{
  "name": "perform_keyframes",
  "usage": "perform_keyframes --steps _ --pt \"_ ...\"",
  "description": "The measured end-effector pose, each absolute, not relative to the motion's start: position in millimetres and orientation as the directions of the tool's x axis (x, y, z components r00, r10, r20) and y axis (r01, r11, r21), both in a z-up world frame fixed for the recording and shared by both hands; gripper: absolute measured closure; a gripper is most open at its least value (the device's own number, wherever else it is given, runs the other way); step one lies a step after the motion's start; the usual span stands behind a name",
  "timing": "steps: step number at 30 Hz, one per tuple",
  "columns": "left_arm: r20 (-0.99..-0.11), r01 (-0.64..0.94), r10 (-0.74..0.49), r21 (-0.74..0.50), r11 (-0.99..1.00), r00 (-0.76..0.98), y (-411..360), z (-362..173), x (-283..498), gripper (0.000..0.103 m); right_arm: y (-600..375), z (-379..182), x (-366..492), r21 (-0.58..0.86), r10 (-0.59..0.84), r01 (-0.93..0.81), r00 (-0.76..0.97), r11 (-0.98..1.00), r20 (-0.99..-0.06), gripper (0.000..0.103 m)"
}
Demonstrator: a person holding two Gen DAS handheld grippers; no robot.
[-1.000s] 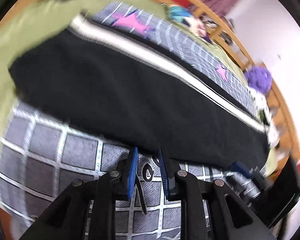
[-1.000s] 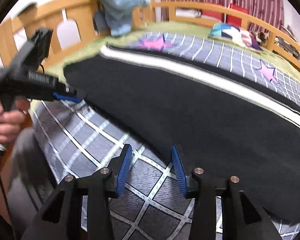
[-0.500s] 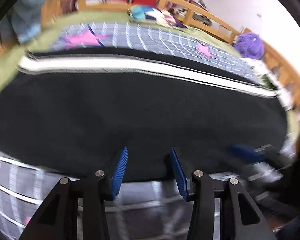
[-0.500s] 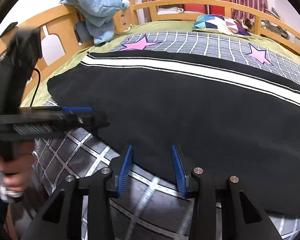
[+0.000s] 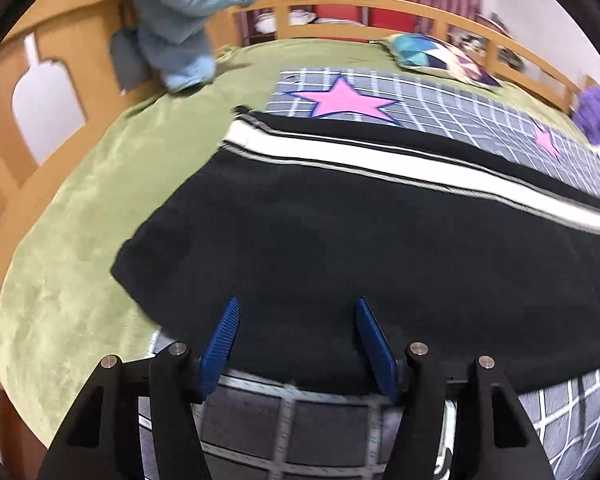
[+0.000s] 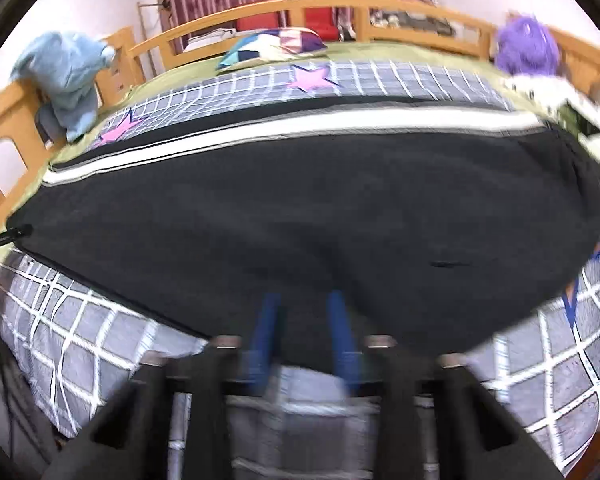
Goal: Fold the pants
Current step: 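Move the right tool to the waistband while the left tool hovers over the leg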
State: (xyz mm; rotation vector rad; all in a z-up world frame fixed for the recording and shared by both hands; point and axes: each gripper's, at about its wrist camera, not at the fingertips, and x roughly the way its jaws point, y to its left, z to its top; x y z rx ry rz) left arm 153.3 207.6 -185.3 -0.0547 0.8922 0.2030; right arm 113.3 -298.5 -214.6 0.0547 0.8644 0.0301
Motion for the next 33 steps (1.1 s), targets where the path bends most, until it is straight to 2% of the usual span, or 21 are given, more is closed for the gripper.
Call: perform_keyframes --steps 2,4,5,6,7,8,9,11,14,17,22,23,24,25,26,27,30,31,33 --pt "-0.786 -0.23 0.151 0.012 0.973 0.599 217.3 -185.8 156.9 0.043 -322.5 -213.4 110.8 0.069 0.029 0.037 0.645 0.997 -0.764 0.103" --pt "-0.799 -0.263 0.142 -0.021 0.965 0.585 220.0 -184.9 160.7 0.043 -339.3 -208.6 107.4 0.138 0.08 0.039 0.647 0.99 -0.758 0.103" --pt "-0.801 -0.276 0.147 -0.023 0.961 0.58 217.9 -183.9 162.3 0.043 -344.0 -204.2 105.8 0.142 0.077 0.048 0.652 0.989 -0.754 0.095" --pt "-0.803 -0.291 0.157 -0.021 0.957 0.575 216.2 -181.6 161.5 0.043 -349.2 -198.0 103.5 0.117 0.041 0.071 0.664 0.991 -0.746 0.08" --pt "-0.803 -0.298 0.16 -0.022 0.954 0.573 212.8 -178.1 161.3 0.043 -356.4 -191.2 101.9 0.086 -0.003 0.098 0.68 0.991 -0.733 0.072" --pt "-0.802 -0.3 0.158 -0.028 0.953 0.576 208.4 -174.8 160.9 0.043 -366.1 -184.5 99.6 0.074 -0.03 0.117 0.699 0.99 -0.714 0.057" --pt "-0.801 -0.301 0.15 -0.039 0.953 0.579 203.7 -172.1 160.9 0.043 -381.1 -178.5 96.7 0.081 -0.047 0.143 0.718 0.986 -0.695 0.047" --pt "-0.802 -0.298 0.132 -0.06 0.953 0.583 196.1 -167.0 161.8 0.04 -415.4 -172.7 96.4 0.107 -0.1 0.23 0.732 0.967 -0.674 0.037" --pt "-0.807 -0.311 0.123 -0.078 0.947 0.578 184.2 -158.7 165.2 0.034 -465.4 -174.0 105.1 0.146 -0.189 0.375 0.722 0.916 -0.666 0.037" --pt "-0.814 -0.335 0.109 -0.11 0.936 0.57 178.3 -151.7 167.9 0.034 -512.7 -186.5 132.0 0.179 -0.239 0.485 0.678 0.856 -0.695 0.037" --pt "-0.809 -0.357 0.134 -0.099 0.929 0.573 163.7 -145.0 172.4 0.034 -562.4 -198.8 171.5 0.332 -0.145 0.519 0.681 0.788 -0.718 0.037" --pt "-0.81 -0.358 0.138 -0.094 0.929 0.569 161.7 -144.3 173.6 0.034 -569.1 -200.8 180.7 0.362 -0.123 0.525 0.679 0.77 -0.724 0.041" --pt "-0.813 -0.359 0.145 -0.083 0.93 0.564 160.5 -142.3 175.3 0.034 -577.1 -203.7 192.4 0.387 -0.101 0.536 0.671 0.75 -0.734 0.057" --pt "-0.811 -0.364 0.154 -0.078 0.928 0.564 160.7 -140.2 175.3 0.034 -581.5 -203.5 198.1 0.396 -0.091 0.542 0.666 0.741 -0.741 0.06" --pt "-0.802 -0.374 0.165 -0.078 0.924 0.574 162.2 -136.4 173.9 0.034 -583.8 -200.4 201.2 0.404 -0.078 0.53 0.672 0.746 -0.736 0.073" --pt "-0.792 -0.381 0.172 -0.082 0.921 0.586 165.9 -131.9 171.9 0.034 -579.5 -188.3 200.1 0.405 -0.065 0.476 0.707 0.781 -0.704 0.076" --pt "-0.783 -0.398 0.188 -0.082 0.914 0.593 176.1 -126.8 167.5 0.034 -565.8 -137.0 183.0 0.366 -0.054 0.296 0.837 0.882 -0.545 0.075" --pt "-0.781 -0.406 0.195 -0.08 0.91 0.593 180.3 -126.5 165.1 0.034 -562.3 -134.1 183.2 0.34 -0.074 0.3 0.836 0.891 -0.544 0.074" --pt "-0.784 -0.421 0.199 -0.087 0.903 0.589 189.6 -128.8 160.7 0.034 -561.0 -146.9 196.7 0.259 -0.127 0.348 0.784 0.901 -0.608 0.067"
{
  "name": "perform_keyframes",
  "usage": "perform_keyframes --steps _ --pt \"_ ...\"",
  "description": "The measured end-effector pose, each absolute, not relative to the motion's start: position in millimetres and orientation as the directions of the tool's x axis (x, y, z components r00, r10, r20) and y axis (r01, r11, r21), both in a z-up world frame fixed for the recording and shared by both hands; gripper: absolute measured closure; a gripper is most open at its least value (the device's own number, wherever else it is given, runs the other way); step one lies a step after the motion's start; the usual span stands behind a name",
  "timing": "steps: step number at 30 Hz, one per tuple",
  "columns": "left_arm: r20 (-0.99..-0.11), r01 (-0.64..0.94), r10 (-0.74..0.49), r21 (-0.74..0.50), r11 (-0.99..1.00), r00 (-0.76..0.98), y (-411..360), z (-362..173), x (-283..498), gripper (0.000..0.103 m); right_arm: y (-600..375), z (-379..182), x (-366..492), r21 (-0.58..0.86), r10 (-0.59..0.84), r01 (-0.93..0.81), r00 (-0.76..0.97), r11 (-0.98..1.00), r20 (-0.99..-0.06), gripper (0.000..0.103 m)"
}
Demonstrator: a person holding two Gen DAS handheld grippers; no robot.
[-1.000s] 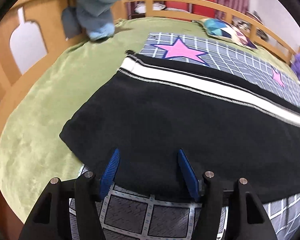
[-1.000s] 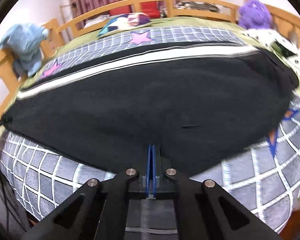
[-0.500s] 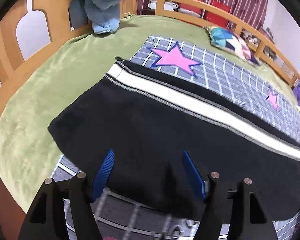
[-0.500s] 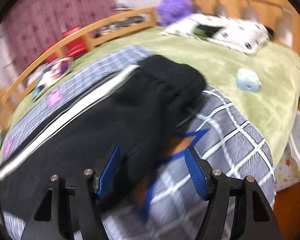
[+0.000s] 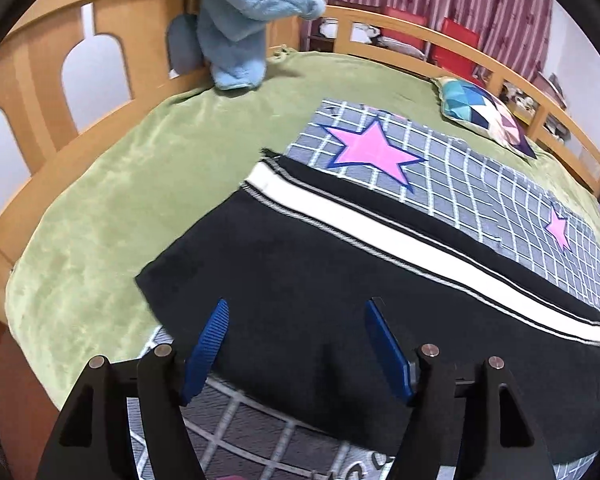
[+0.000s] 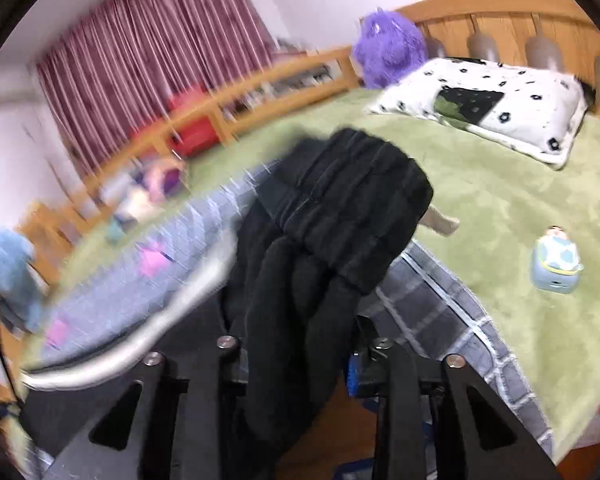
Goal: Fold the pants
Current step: 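Move the right tool to the waistband while the left tool hovers over the leg, then grasp the leg cuffs with the left tool and lift them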
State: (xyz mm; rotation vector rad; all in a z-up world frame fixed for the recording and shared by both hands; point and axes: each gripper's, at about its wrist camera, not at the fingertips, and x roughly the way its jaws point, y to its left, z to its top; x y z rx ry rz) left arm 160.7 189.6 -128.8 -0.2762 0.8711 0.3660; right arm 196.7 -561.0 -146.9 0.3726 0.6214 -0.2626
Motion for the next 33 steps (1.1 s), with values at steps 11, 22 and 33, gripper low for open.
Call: perform_keyframes --steps 11,22,33 --pt "-0.782 -0.456 0.167 -0.164 0.875 0.601 260.7 -144.7 125.9 0.034 -538.4 -169.9 171.9 0.067 -0.258 0.48 0.579 0.875 -0.774 0.042" --pt "-0.806 -0.448 -0.034 -0.362 0.817 0.59 315.5 -204.1 152.2 0.036 -400.2 -142.4 152.0 -0.077 -0.3 0.364 0.612 0.928 -0.731 0.042" --pt "-0.755 -0.424 -0.077 -0.447 0.788 0.652 325.1 -209.3 168.3 0.067 -336.4 -158.1 167.6 -0.027 -0.207 0.28 0.638 0.96 -0.742 0.051"
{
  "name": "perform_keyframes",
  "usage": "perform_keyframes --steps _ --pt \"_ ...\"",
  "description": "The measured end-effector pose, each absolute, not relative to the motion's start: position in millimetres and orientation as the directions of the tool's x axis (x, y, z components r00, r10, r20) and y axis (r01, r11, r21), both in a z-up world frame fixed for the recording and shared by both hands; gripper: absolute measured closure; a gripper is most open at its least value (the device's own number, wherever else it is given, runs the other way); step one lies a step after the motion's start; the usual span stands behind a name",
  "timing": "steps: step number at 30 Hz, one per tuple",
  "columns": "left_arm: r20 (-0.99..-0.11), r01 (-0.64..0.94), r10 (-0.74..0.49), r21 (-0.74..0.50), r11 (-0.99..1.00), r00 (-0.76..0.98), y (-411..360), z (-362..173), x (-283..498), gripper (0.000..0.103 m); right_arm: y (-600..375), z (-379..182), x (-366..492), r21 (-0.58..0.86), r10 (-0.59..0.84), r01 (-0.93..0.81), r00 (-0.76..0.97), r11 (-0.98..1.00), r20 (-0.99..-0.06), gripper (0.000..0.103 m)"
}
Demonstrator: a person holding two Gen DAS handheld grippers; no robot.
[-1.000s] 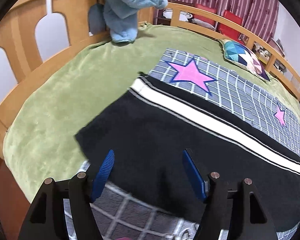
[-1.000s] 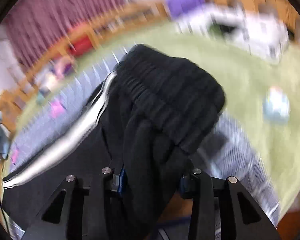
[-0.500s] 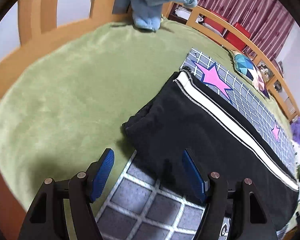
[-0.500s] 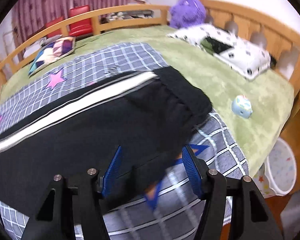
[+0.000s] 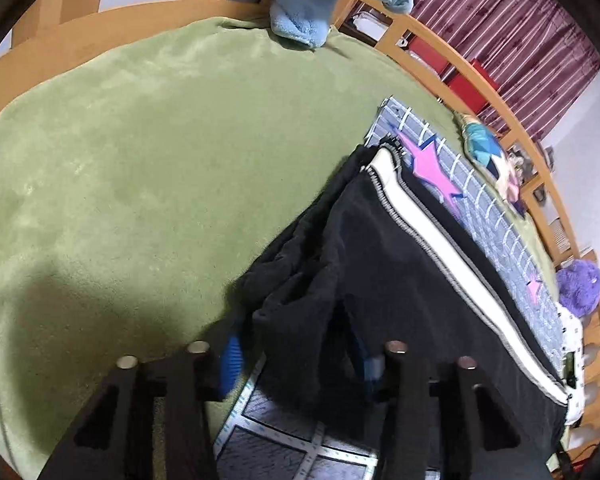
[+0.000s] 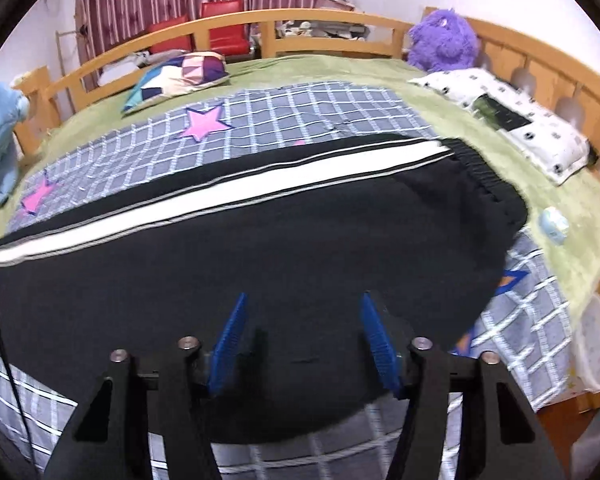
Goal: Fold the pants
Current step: 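Grasp the leg cuffs with the left tool and lift them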
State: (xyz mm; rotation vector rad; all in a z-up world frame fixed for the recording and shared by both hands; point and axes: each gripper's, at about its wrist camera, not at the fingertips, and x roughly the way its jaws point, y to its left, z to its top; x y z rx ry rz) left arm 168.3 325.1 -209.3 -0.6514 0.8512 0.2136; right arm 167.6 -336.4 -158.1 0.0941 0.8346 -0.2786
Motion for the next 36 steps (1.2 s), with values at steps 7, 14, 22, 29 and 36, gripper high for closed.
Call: perform_keyframes --steps 7,14,22,29,36 --pt "-0.717 -0.378 -0.05 -0.425 0.823 0.695 314.5 -179.4 161.5 0.086 -332.4 -164.6 176.0 0.046 -0.141 0.271 0.63 0.961 -0.764 0.051" --pt "-0.65 -0.265 0.049 -0.238 0.934 0.758 242.5 -105.2 169.1 0.088 -322.6 -154.3 168.4 -0.06 -0.2 0.232 0.649 0.971 -0.734 0.051" --pt "-0.622 -0.043 -0.05 -0.134 0.99 0.782 103.8 -61.8 185.0 0.09 -353.6 -159.1 153.9 -0.051 -0.188 0.223 0.649 0.973 -0.738 0.048" --pt "-0.663 0.11 -0.161 -0.118 0.987 0.731 -21.5 -81.2 187.0 0.09 -389.6 -172.7 148.1 0.077 -0.09 0.22 0.657 0.972 -0.748 0.048" --pt "-0.756 0.307 -0.346 -0.201 0.93 0.556 -122.9 -137.2 174.1 0.09 -388.2 -185.6 145.4 0.104 -0.037 0.18 0.643 0.978 -0.765 0.048"
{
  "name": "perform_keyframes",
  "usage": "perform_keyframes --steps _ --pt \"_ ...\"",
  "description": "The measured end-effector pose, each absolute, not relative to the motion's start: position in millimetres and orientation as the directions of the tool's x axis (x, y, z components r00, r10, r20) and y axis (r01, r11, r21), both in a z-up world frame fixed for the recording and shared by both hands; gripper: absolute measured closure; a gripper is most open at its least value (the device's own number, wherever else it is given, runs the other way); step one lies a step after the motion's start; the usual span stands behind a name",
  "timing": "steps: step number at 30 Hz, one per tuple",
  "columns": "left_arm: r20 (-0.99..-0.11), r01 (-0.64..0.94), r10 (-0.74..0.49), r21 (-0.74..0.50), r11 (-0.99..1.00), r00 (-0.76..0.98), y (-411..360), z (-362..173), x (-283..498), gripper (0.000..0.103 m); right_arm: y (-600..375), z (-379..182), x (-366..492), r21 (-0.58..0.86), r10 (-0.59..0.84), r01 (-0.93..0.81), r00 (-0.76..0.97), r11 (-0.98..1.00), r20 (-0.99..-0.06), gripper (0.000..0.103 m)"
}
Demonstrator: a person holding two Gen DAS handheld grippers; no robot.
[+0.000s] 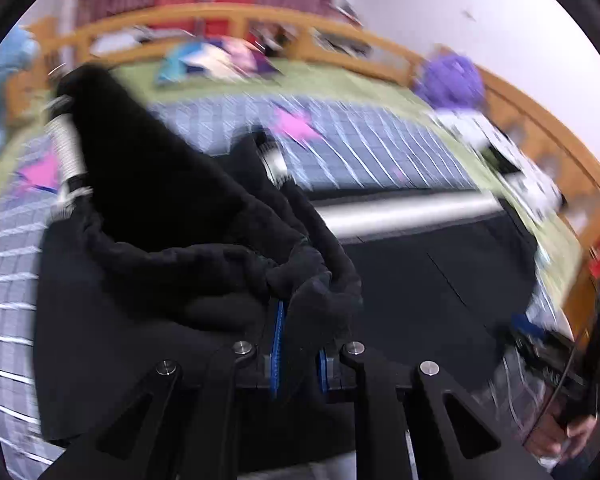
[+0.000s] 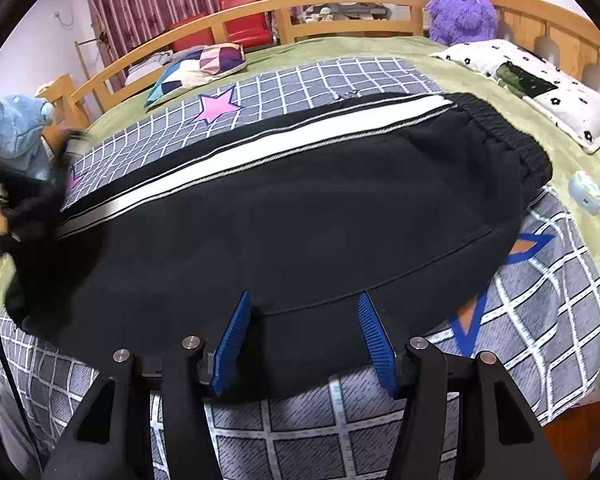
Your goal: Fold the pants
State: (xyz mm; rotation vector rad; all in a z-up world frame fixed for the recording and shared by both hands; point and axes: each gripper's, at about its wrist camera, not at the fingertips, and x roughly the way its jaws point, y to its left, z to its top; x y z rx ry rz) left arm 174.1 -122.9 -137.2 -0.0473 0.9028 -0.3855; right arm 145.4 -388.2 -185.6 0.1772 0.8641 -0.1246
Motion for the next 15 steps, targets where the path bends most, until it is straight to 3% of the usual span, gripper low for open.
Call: perform_keyframes --steps 3,6,8,10,15 --pt "-0.829 0.352 -0.314 -0.153 0.923 0.463 -139.4 -160.1 164.9 0.085 -380.9 -187.7 144.7 0.125 -0.007 0.159 0.643 0.979 -0.766 0.048" --pt "-0.813 0.348 -0.348 -0.193 0.917 0.467 -120.7 -153.1 153.5 0.08 -370.6 -186.4 146.7 0.156 0.029 0.138 0.65 0.978 -0.76 0.048" --pt "-0.794 0.338 -0.382 -0.237 0.911 0.473 -103.0 -142.3 147.0 0.059 -361.4 -183.8 149.5 0.184 0.063 0.117 0.655 0.976 -0.753 0.048" --pt "-0.766 0.324 -0.406 -0.27 0.907 0.499 -78.0 -128.4 141.6 0.044 -347.2 -179.5 155.4 0.211 0.106 0.081 0.66 0.974 -0.744 0.048" --pt "-0.735 0.255 -0.322 -0.207 0.945 0.597 -14.3 -110.7 128.2 0.042 -295.8 -167.2 174.2 0.258 0.206 -0.025 0.677 0.966 -0.706 0.042"
